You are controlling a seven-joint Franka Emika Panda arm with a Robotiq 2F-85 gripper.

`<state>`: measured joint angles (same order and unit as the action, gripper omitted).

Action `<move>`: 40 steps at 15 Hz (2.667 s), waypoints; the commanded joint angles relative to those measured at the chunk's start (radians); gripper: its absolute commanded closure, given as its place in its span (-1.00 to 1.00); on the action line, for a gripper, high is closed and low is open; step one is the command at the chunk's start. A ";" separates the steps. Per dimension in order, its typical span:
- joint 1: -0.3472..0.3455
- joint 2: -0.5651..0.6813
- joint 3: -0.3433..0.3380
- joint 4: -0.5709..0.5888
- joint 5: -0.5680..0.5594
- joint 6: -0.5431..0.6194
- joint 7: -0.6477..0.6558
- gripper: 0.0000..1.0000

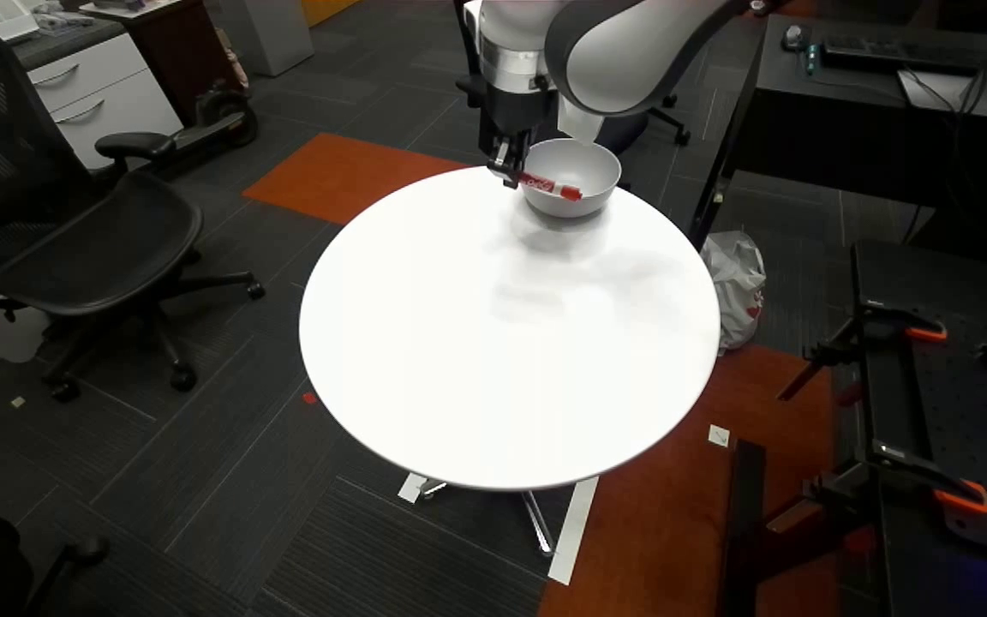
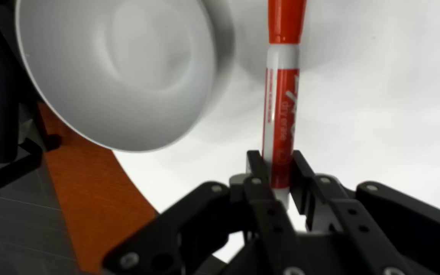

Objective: Remove the red marker from the grey bowl, place the marker back in the bowl then take it out of the bowl

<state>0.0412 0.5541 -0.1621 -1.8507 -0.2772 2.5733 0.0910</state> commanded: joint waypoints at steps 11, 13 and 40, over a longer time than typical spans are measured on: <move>-0.106 0.067 0.225 -0.001 0.042 0.018 -0.514 0.90; -0.136 0.096 0.251 0.017 0.065 0.016 -0.576 0.90; -0.183 0.168 0.302 0.089 0.095 -0.007 -0.706 -1.00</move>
<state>-0.1391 0.7457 0.1370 -1.7604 -0.2018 2.5860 -0.6047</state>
